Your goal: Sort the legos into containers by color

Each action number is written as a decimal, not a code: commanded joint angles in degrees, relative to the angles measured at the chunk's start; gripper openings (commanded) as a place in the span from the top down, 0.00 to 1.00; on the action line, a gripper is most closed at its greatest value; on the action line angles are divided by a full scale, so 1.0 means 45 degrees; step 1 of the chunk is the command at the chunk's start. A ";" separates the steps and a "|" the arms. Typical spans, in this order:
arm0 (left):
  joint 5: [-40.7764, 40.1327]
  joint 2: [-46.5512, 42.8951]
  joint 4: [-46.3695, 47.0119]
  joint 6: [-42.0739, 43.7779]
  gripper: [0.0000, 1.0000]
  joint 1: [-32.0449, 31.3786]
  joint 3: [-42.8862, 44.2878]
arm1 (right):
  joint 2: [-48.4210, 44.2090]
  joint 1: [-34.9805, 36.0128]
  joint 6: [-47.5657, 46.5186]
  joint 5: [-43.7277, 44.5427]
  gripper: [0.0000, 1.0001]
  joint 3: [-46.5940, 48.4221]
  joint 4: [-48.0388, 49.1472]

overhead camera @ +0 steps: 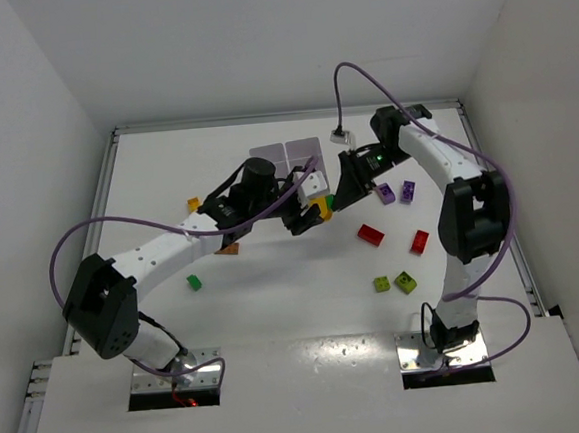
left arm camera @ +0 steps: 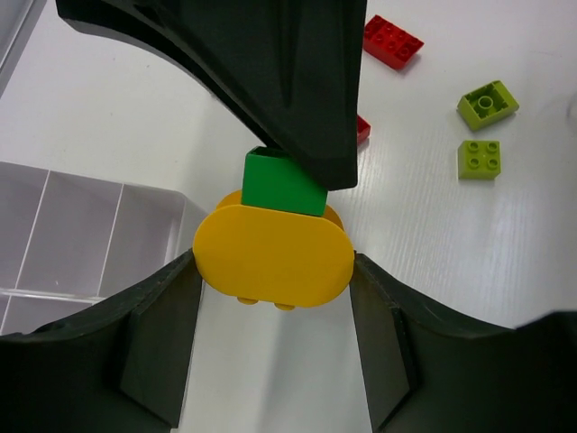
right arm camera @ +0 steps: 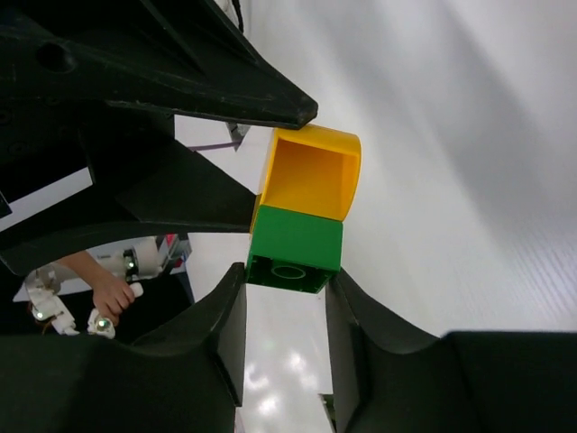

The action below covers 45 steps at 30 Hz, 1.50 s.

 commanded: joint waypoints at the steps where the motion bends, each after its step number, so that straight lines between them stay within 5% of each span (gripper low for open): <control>1: -0.0068 -0.0352 0.0679 -0.0226 1.00 -0.0388 0.0345 | 0.0205 0.0157 0.0064 -0.0850 0.71 0.0158 0.0352; 8: -0.0654 -0.0682 0.0563 -0.0480 1.00 -0.0388 0.0053 | 0.0206 -0.0231 0.0064 -0.0968 1.00 0.0275 0.0353; 23: -0.3070 -0.2012 -0.0884 -0.1747 1.00 0.0275 -0.1356 | -0.0478 -0.2577 -0.1456 -0.0132 1.00 0.0177 -0.0486; 26: -0.4319 -0.1158 -0.0884 -0.2821 1.00 0.0802 -0.0225 | -0.0906 -0.2324 -0.2005 0.0824 1.00 0.0061 -0.0643; 37: -0.9343 0.4231 -0.2481 -0.6315 1.00 0.1505 0.6352 | -0.4185 -0.1641 -0.0037 0.4146 1.00 -0.2984 0.4547; 45: -0.9347 0.5936 -0.4007 -0.8818 1.00 0.2520 0.8508 | -0.4734 -0.1639 0.0240 0.4696 1.00 -0.3240 0.5040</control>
